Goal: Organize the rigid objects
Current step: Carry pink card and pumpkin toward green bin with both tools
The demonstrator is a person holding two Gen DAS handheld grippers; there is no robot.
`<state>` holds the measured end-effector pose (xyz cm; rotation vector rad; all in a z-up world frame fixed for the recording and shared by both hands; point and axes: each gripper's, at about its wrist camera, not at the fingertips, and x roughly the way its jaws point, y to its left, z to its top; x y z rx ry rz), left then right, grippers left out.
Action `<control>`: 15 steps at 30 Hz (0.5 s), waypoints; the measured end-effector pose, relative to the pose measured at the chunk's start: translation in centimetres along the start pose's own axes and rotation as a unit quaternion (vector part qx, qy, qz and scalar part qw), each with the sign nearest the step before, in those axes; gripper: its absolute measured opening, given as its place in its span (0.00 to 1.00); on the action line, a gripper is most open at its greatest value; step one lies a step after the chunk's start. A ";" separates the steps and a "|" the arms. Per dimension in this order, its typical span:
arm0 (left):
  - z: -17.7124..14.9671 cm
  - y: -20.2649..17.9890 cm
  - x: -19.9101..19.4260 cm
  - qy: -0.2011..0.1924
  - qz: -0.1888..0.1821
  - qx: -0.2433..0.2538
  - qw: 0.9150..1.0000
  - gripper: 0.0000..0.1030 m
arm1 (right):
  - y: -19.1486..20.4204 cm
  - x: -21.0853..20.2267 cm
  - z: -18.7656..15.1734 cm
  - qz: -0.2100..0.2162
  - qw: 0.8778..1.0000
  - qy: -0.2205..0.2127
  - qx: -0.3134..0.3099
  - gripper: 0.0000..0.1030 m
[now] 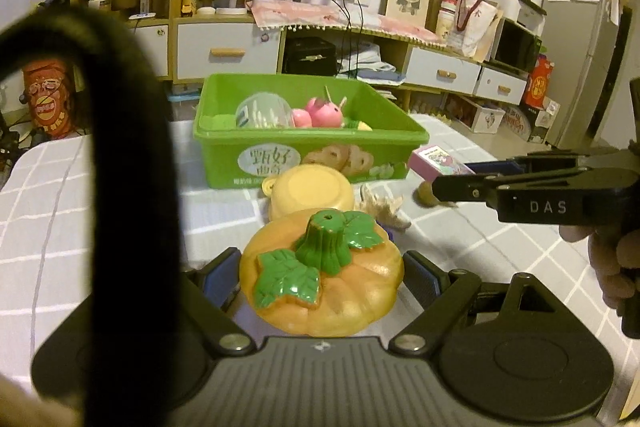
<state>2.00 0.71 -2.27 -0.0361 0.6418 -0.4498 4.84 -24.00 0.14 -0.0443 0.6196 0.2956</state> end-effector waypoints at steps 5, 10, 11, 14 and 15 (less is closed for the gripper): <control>1.4 0.2 0.0 -0.009 0.005 -0.008 1.000 0.59 | -0.3 -0.3 0.8 0.000 1.000 -0.012 0.008 0.41; 2.9 0.5 0.4 -0.019 0.011 -0.012 1.000 0.59 | -0.8 -0.2 1.5 -0.002 1.000 -0.020 0.016 0.41; 3.2 0.5 0.5 -0.021 0.013 -0.012 1.000 0.59 | -0.9 -0.2 1.7 -0.003 1.000 -0.021 0.017 0.41; 4.1 0.7 0.8 -0.027 0.016 -0.011 0.999 0.59 | -1.2 0.0 2.0 -0.005 0.999 -0.024 0.021 0.41; 4.5 0.8 1.0 -0.028 0.018 -0.011 0.999 0.59 | -1.4 0.0 2.2 -0.006 0.999 -0.025 0.021 0.41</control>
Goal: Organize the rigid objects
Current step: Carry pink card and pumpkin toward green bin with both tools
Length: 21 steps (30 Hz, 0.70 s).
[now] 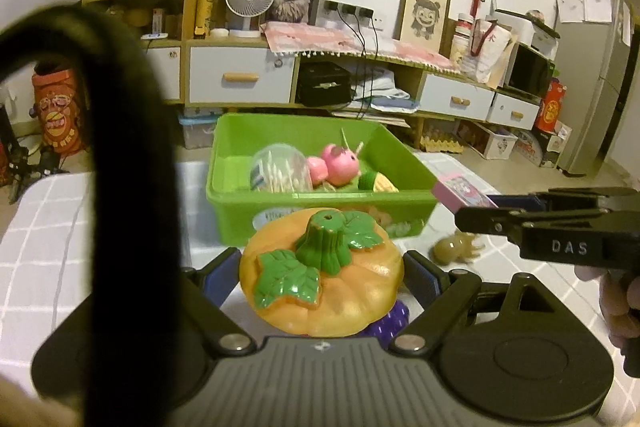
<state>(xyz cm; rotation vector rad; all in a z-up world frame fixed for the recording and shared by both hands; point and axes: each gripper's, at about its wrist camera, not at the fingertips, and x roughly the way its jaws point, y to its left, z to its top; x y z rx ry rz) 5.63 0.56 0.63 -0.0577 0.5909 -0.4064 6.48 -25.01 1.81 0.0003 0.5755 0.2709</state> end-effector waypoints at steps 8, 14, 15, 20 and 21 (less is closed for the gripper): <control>2.6 0.9 2.1 -0.015 0.018 -0.030 0.999 0.59 | -0.8 0.6 1.4 -0.001 1.000 -0.009 0.007 0.41; 3.9 1.5 4.1 -0.025 0.031 -0.055 0.998 0.59 | -1.6 1.5 2.7 -0.004 1.000 -0.011 0.016 0.41; 4.0 1.6 4.5 -0.025 0.035 -0.057 0.997 0.59 | -1.7 1.8 2.8 -0.006 1.000 -0.011 0.017 0.41; 4.5 2.0 6.9 -0.021 0.060 -0.068 0.996 0.59 | -2.5 3.7 3.5 -0.019 0.999 0.001 0.038 0.41; 4.6 2.1 7.2 -0.022 0.067 -0.071 0.995 0.59 | -2.6 4.2 3.6 -0.024 0.999 0.006 0.040 0.41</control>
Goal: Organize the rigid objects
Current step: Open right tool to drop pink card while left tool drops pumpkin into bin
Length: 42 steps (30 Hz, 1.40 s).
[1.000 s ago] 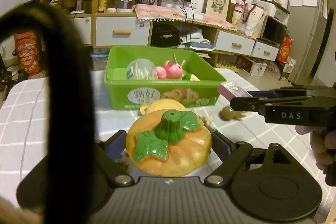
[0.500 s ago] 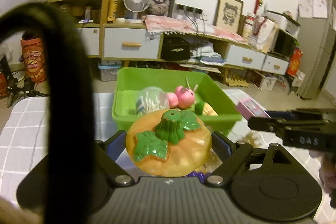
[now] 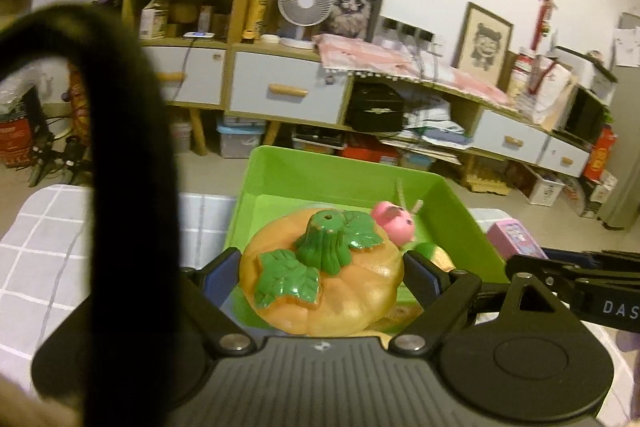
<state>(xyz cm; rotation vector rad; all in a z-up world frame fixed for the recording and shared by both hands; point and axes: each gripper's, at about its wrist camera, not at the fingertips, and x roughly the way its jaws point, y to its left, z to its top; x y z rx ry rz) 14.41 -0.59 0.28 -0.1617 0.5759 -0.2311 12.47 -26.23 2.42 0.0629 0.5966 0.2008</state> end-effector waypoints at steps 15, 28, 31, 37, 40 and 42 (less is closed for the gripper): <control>0.2 2.2 4.0 -0.004 0.019 -0.079 0.997 0.59 | 0.1 4.7 -0.3 -0.019 0.999 0.021 0.043 0.41; 0.4 2.8 4.4 -0.016 0.008 -0.124 0.992 0.65 | 0.8 5.0 -0.2 -0.023 0.999 0.021 0.043 0.61; 0.6 2.6 4.2 -0.010 0.003 -0.130 0.991 0.71 | 0.8 4.3 0.0 -0.029 0.999 0.013 0.042 0.73; 0.4 1.5 3.6 0.008 0.002 -0.098 0.995 0.74 | 0.2 2.6 0.6 -0.038 0.999 0.010 0.038 0.76; 0.4 0.9 3.0 0.019 -0.001 -0.085 0.996 0.74 | -0.3 1.7 0.8 -0.046 0.998 0.014 0.037 0.76; 0.3 0.5 2.6 0.025 -0.002 -0.073 0.997 0.74 | -0.5 1.2 0.9 -0.048 0.998 0.015 0.036 0.79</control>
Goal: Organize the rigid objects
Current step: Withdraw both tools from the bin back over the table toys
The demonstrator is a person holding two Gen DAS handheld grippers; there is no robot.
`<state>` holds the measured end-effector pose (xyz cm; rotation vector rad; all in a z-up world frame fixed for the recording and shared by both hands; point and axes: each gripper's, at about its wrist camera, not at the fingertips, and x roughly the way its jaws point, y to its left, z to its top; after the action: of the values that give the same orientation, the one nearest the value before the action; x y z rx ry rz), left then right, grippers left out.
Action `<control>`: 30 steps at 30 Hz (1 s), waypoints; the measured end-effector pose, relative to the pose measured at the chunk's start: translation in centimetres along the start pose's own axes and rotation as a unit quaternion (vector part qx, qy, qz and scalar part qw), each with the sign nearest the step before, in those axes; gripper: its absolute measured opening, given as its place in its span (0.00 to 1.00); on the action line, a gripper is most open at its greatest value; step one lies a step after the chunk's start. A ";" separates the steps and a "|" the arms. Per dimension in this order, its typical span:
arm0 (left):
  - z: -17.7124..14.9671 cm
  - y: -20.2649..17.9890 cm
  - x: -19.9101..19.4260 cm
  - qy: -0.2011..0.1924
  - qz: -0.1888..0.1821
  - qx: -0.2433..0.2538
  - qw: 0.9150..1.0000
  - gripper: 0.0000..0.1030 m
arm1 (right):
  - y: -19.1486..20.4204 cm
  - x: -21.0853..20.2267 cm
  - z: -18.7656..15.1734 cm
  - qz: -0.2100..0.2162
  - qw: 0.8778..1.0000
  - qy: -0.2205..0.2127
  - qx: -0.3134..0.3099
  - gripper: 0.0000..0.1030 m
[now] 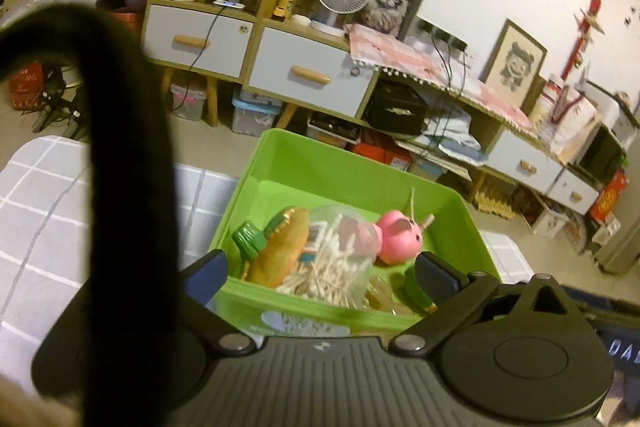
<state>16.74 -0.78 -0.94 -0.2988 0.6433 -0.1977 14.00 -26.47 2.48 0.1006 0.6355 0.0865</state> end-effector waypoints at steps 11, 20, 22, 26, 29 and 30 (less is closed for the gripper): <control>-0.8 -0.2 -2.9 0.022 0.011 0.041 0.999 0.74 | -0.7 -2.7 -0.6 -0.014 1.000 0.020 -0.011 0.79; -1.3 1.0 -4.7 0.041 0.015 0.067 0.997 0.74 | -0.9 -3.9 -1.9 -0.014 0.999 0.044 -0.017 0.79; -1.7 1.4 -5.1 0.047 0.017 0.069 0.996 0.74 | -1.0 -4.0 -2.2 -0.014 0.998 0.050 -0.019 0.80; -2.4 2.2 -6.0 0.055 0.022 0.084 0.995 0.74 | -1.3 -4.3 -3.1 -0.017 0.998 0.060 -0.026 0.80; -2.9 2.9 -6.7 0.059 0.024 0.095 0.993 0.74 | -1.7 -4.5 -3.7 -0.024 0.997 0.066 -0.032 0.81; -3.0 3.2 -6.9 0.062 0.025 0.099 0.993 0.74 | -1.9 -4.6 -4.0 -0.027 0.997 0.069 -0.032 0.81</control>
<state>9.73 3.45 -0.46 -0.0798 0.7470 -0.2319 8.06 -28.61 1.73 0.0161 0.7731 0.0626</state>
